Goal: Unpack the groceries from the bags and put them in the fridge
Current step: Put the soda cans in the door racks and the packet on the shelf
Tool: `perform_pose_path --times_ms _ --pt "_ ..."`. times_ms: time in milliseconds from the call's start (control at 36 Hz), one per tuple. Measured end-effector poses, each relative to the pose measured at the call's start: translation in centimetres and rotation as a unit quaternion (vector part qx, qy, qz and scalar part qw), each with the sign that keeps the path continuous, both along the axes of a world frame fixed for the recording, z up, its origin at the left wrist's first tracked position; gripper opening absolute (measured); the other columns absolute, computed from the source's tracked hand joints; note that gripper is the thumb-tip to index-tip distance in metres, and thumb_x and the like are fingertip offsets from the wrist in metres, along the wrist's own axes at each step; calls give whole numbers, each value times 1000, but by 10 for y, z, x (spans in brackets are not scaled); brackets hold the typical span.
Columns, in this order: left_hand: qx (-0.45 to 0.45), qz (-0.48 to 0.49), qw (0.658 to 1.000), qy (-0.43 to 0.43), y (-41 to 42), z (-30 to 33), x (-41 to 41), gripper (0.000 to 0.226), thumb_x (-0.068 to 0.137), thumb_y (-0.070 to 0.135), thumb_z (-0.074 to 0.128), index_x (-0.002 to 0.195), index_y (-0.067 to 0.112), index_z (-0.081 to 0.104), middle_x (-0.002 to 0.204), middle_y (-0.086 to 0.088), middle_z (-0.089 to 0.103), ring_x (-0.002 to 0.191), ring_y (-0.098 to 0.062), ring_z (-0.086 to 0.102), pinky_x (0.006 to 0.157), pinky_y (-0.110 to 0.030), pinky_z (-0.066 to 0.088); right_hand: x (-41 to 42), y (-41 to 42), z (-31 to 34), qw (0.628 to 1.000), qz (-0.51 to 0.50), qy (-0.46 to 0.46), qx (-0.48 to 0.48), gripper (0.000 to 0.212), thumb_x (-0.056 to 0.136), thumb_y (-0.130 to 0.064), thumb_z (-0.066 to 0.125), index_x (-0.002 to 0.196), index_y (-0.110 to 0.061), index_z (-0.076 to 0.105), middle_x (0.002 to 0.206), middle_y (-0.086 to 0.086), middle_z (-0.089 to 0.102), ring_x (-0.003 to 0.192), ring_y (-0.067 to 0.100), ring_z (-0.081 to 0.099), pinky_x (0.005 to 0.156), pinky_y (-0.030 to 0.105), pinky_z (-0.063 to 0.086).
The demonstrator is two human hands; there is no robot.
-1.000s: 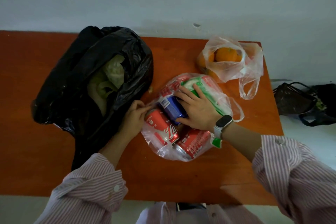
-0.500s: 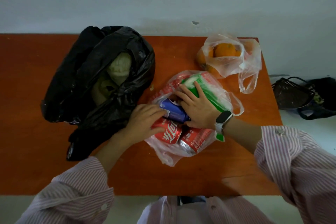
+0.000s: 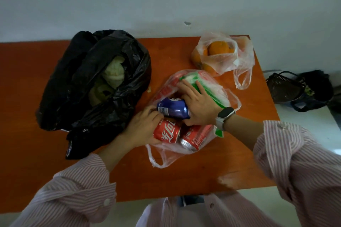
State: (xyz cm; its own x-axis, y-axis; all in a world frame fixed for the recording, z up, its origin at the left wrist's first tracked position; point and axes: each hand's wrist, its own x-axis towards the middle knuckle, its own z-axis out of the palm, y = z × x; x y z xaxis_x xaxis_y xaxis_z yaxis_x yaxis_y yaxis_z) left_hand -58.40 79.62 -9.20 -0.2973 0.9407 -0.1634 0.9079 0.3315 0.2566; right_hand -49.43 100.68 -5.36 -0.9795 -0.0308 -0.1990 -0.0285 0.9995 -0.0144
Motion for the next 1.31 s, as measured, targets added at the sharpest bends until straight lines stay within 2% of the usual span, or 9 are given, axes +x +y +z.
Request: perform_pose_path --times_ms 139,194,278,444,583,722,861,1000,1306 --pt "109 97 982 -123 -6 19 -1 81 54 67 70 113 13 57 113 2 59 108 -15 53 105 -34 31 11 1 28 989 -65 26 -133 86 61 -54 70 128 -8 42 143 11 34 141 29 16 116 46 15" --pt "126 152 963 -185 -7 33 4 80 54 49 84 119 16 53 118 10 50 113 -6 43 109 -32 29 21 0 44 953 -164 41 -250 71 60 -45 77 116 -14 46 113 2 55 111 22 54 94 30 44" --pt "156 242 918 -272 -4 50 8 86 51 37 89 126 21 50 118 9 50 109 -9 51 98 -33 44 40 -1 62 878 -275 91 -380 60 65 -27 80 109 -24 39 93 -14 51 81 2 56 69 11 48" --pt "280 316 793 -440 24 91 26 87 51 44 82 127 16 50 117 -2 62 106 -15 61 86 -29 49 75 -3 73 630 -399 274 -607 59 71 -17 77 116 -19 40 110 3 56 91 8 63 78 24 53" --pt "317 269 745 -521 48 132 56 83 63 50 68 136 22 39 120 1 58 105 -12 60 85 -33 51 125 -6 87 452 -418 342 -710 67 65 -34 79 121 -16 47 114 11 60 90 18 68 71 27 56" --pt "246 227 693 -639 81 152 124 62 65 45 60 123 32 44 109 0 63 92 -20 66 79 -46 52 214 -10 109 440 -426 416 -672 75 50 -42 85 116 -25 54 110 3 63 97 20 65 73 29 54" --pt "195 109 738 -636 108 162 242 52 58 45 66 106 33 52 111 -4 64 96 -22 65 82 -42 53 345 -37 126 472 -502 475 -548 56 55 -43 72 106 -26 55 102 2 64 94 18 63 78 32 52" --pt "135 -9 766 -629 119 164 396 47 78 20 67 118 28 43 109 0 60 96 -15 61 77 -32 52 500 -89 139 500 -562 519 -406 38 67 -30 66 102 -28 53 99 -8 63 83 -5 60 72 14 49" --pt "36 -280 745 -605 92 186 725 53 73 11 76 116 24 49 105 6 62 93 -8 61 68 -14 52 792 -232 164 351 -680 615 -192 44 67 -29 68 108 -23 52 102 -6 62 85 -8 59 72 9 46"
